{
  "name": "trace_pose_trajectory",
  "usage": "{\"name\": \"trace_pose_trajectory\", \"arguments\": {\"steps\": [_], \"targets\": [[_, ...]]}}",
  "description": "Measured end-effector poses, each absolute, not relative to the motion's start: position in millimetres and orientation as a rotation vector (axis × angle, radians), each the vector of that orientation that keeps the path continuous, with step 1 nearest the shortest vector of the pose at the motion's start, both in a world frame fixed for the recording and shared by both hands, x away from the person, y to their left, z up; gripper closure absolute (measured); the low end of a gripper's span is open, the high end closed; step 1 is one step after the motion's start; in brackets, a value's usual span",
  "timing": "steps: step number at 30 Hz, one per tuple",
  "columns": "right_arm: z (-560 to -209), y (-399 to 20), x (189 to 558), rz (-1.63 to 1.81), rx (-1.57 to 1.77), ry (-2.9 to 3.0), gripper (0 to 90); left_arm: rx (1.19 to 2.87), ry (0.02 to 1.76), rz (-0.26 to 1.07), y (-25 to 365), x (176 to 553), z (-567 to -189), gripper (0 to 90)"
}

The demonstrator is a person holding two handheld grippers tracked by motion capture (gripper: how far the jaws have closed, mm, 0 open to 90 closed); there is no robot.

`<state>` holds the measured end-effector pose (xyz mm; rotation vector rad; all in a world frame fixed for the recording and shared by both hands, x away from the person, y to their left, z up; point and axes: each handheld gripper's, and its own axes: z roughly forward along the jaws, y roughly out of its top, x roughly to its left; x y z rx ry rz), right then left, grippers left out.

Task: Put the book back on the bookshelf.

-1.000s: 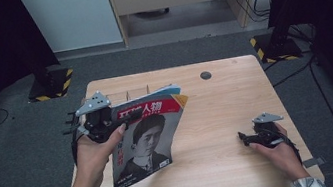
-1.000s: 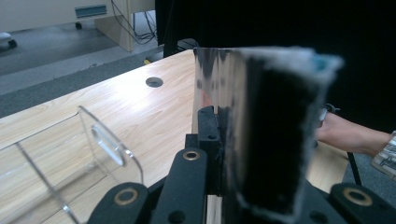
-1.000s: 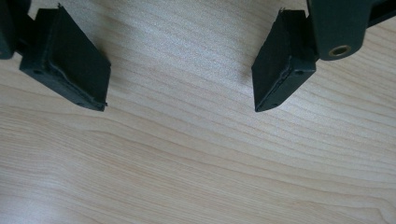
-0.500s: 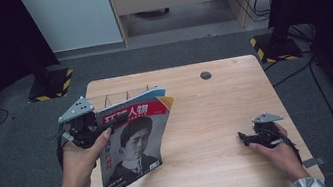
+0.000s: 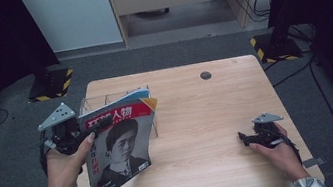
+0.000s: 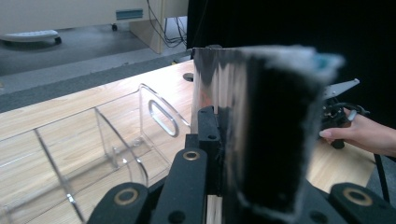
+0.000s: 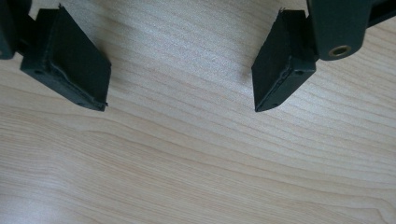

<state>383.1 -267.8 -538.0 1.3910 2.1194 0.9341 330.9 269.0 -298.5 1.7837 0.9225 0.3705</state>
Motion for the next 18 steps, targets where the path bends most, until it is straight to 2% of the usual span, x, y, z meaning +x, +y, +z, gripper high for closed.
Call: {"name": "trace_pose_trajectory", "arguments": {"steps": [18], "targets": [[-538.0, -267.6, 382.5, 0.934, 1.386, 2.122, 19.9, 1.772, 0.943, 0.407, 280.4, 327.1, -294.5, 86.4]]}}
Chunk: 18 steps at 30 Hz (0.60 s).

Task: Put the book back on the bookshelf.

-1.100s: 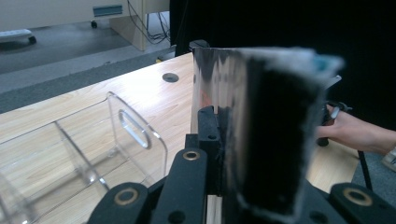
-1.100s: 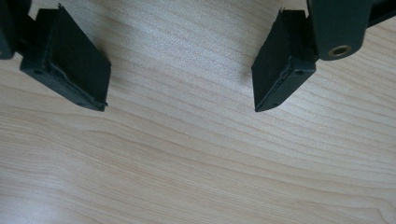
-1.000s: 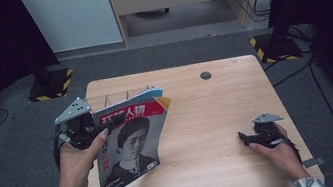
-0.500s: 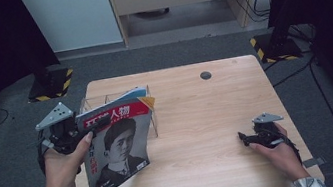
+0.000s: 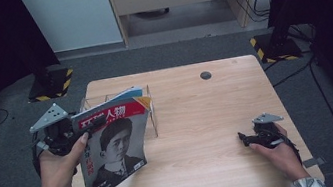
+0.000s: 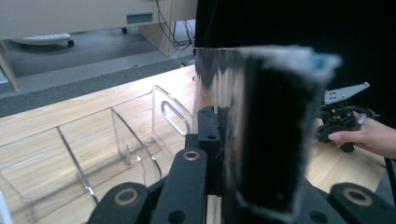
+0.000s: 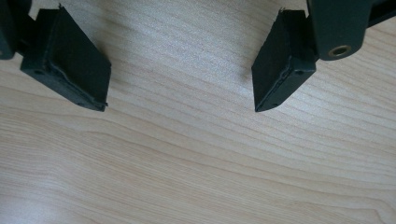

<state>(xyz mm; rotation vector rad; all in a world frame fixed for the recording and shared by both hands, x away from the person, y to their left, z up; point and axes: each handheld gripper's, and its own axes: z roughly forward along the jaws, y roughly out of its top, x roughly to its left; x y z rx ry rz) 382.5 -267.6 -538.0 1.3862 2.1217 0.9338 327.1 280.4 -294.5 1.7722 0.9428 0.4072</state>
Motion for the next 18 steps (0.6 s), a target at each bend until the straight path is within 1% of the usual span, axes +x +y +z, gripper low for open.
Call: {"name": "trace_pose_trajectory", "arguments": {"steps": [18], "targets": [[-538.0, -267.7, 382.5, 0.933, 1.384, 2.123, 19.9, 1.747, 0.995, 0.448, 302.4, 320.4, -294.4, 86.4]]}}
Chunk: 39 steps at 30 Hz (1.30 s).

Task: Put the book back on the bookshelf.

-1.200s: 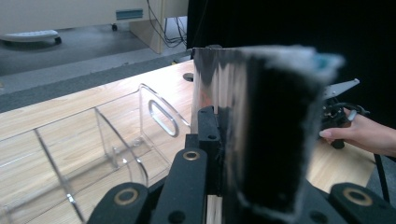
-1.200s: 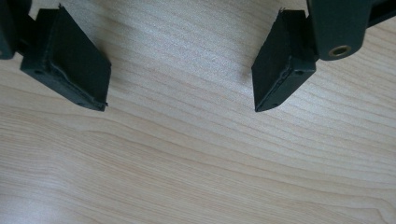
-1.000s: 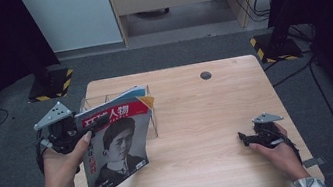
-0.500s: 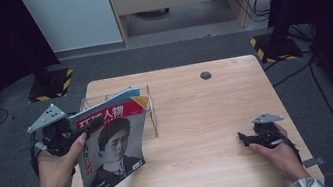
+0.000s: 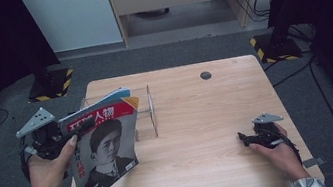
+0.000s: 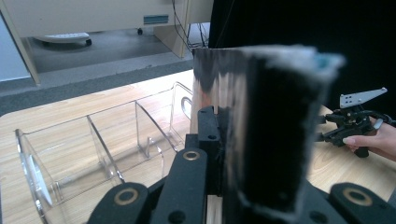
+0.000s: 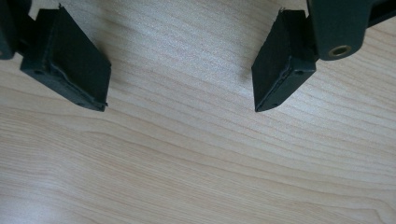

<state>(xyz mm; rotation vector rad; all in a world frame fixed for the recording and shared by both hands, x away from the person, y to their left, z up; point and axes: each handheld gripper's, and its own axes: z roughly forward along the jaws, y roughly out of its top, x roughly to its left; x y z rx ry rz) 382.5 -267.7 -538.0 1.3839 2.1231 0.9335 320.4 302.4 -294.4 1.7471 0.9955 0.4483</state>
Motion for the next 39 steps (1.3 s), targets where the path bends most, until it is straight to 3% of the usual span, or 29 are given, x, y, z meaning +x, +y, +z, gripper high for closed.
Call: {"name": "trace_pose_trajectory", "arguments": {"steps": [39], "targets": [[-537.8, -267.6, 382.3, 0.932, 1.387, 2.124, 19.9, 1.704, 1.1, 0.557, 338.3, 307.9, -293.1, 86.4]]}}
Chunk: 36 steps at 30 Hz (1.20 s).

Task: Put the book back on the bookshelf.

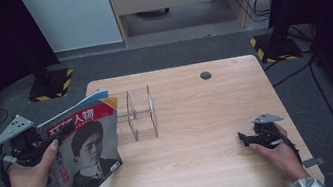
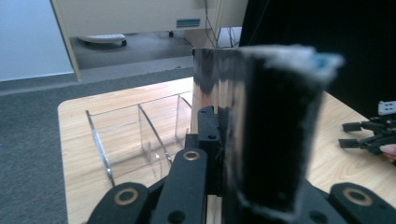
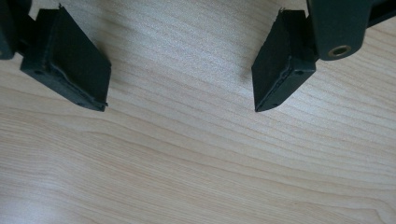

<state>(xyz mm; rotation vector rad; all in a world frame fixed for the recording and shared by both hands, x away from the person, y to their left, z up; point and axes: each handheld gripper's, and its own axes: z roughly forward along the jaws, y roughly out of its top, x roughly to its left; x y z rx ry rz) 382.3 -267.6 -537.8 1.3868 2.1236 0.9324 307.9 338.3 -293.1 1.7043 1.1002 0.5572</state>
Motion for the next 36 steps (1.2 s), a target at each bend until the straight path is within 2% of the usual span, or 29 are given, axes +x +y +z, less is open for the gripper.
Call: {"name": "trace_pose_trajectory", "arguments": {"steps": [18, 36], "targets": [[-537.9, -267.8, 382.3, 0.931, 1.383, 2.124, 19.9, 1.629, 1.2, 0.658, 357.0, 304.5, -301.0, 86.4], [-537.7, -267.3, 381.7, 0.933, 1.386, 2.13, 19.9, 1.557, 1.269, 0.747, 358.5, 342.2, -309.2, 86.4]]}}
